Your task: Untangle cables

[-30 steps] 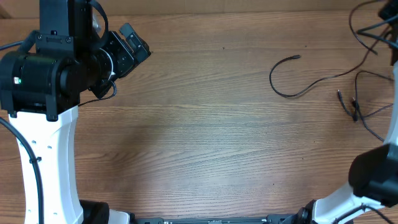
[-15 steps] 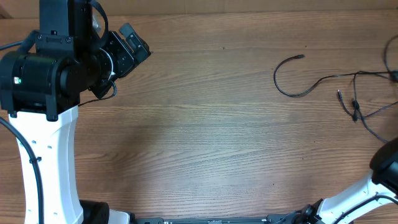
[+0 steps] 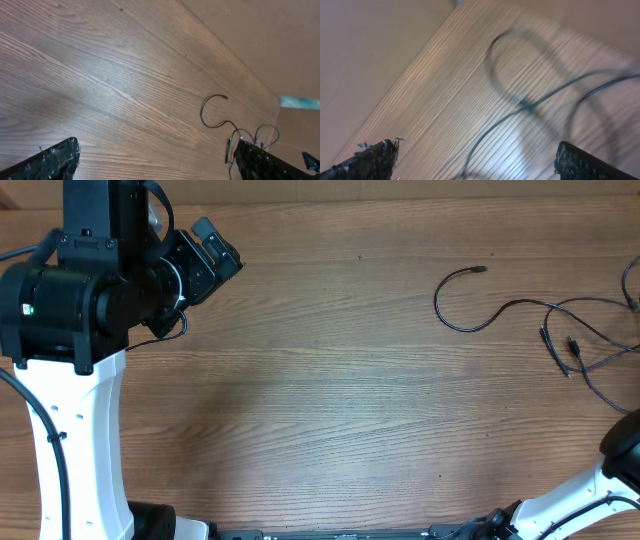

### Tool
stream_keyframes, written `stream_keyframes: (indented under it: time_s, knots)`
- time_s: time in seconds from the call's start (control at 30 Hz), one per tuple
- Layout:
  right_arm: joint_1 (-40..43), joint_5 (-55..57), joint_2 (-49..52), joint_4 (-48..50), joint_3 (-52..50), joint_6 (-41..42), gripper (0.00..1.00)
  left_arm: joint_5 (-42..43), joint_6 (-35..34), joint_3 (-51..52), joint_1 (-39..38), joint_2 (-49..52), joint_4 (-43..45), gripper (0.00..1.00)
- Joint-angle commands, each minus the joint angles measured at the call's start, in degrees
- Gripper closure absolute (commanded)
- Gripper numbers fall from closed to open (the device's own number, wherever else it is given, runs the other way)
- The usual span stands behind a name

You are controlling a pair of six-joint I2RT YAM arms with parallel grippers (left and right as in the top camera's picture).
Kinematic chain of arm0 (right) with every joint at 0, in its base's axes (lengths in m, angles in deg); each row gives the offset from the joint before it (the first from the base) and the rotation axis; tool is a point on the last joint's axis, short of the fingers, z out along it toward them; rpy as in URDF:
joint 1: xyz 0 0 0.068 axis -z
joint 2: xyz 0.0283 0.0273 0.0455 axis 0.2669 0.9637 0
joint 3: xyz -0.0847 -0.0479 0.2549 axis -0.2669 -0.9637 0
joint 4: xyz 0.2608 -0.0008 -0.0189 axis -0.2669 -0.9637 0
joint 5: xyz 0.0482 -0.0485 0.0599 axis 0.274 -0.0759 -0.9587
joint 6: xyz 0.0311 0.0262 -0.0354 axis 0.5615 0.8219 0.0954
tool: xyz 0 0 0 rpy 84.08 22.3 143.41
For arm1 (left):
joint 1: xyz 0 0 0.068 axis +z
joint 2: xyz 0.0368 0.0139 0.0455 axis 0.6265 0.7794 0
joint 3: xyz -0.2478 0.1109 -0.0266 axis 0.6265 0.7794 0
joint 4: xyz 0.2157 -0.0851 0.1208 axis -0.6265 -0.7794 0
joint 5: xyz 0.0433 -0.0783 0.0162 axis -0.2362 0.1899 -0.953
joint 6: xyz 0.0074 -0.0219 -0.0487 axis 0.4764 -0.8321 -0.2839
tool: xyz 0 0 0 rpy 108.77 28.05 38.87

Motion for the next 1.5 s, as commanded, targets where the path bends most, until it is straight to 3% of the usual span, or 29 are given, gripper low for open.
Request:
stream_keyframes:
  time_s: [0.0, 0.17, 0.47, 0.83, 1.0, 1.07, 1.47]
  knots:
    - [-4.70, -11.56, 0.09, -5.05, 0.61, -4.70, 0.00, -0.72, 1.31, -0.46, -0.11, 0.28, 0.02, 0.00]
    - [-13.40, -11.52, 0.07, -12.81, 0.61, -12.87, 0.00, -0.74, 1.31, -0.46, -0.11, 0.28, 0.02, 0.00]
    - [-29.73, -11.45, 0.09, -18.45, 0.59, -20.24, 0.00, -0.72, 1.31, -0.46, -0.11, 0.28, 0.02, 0.00]
    - [-46.60, -5.55, 3.34, -14.64, -5.90, -19.96, 0.00, -0.74, 1.31, -0.46, -0.11, 0.28, 0.02, 0.00]
    - [-48.72, -1.55, 6.75, -11.39, -7.37, -19.54, 0.00, -0.72, 1.31, -0.46, -0.11, 0.28, 0.02, 0.00]
    - [-48.85, 2.97, 8.59, -9.66, -8.94, -15.37, 0.00, -0.72, 1.31, -0.46, -0.11, 0.28, 0.02, 0.00]
    - [-48.83, 5.53, 13.44, -8.02, -9.66, -15.30, 0.00, -0.74, 1.31, -0.46, -0.11, 0.28, 0.02, 0.00]
